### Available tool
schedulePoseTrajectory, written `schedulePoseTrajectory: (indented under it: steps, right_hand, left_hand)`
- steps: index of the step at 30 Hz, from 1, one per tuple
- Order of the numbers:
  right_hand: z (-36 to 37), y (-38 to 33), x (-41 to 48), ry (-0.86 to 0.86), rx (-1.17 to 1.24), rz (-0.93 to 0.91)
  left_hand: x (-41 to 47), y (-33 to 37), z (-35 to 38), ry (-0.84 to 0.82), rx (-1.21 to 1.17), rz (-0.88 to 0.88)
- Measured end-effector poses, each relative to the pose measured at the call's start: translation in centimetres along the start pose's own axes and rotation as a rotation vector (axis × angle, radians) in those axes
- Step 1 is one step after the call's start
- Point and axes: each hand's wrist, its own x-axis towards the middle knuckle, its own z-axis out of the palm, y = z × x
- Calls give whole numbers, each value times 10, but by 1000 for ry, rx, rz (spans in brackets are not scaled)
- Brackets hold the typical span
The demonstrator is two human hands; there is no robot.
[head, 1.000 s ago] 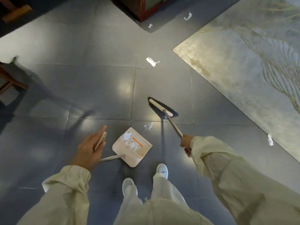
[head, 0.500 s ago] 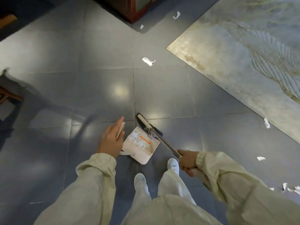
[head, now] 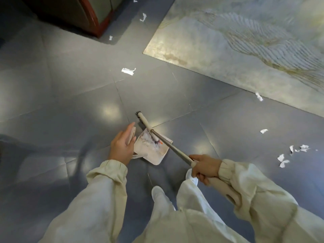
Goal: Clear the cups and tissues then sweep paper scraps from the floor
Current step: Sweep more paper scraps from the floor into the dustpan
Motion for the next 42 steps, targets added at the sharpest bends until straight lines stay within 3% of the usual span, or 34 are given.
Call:
schedulePoseTrajectory:
  steps: [8,21,27,31,36,42]
  right_hand:
    - [-47,47,4,207,402,-55]
    - [-260,179,-43,470,914,-3]
    - [-337,252,-77,625,997,44]
    - [-366,297,-87,701,1022,213]
    - [-391,346,-91,857,1048,364]
    - [-439,396,-95,886,1083,488]
  left_hand:
    - [40,87,59,-96,-18,201]
    - [88,289,274,-348,-29,402]
    - [96,383,380,-475,72,614]
    - [102,431,436,-573,122,720]
    - [119,475,492,-656,153,811]
    - [133,508,535,-709,187,825]
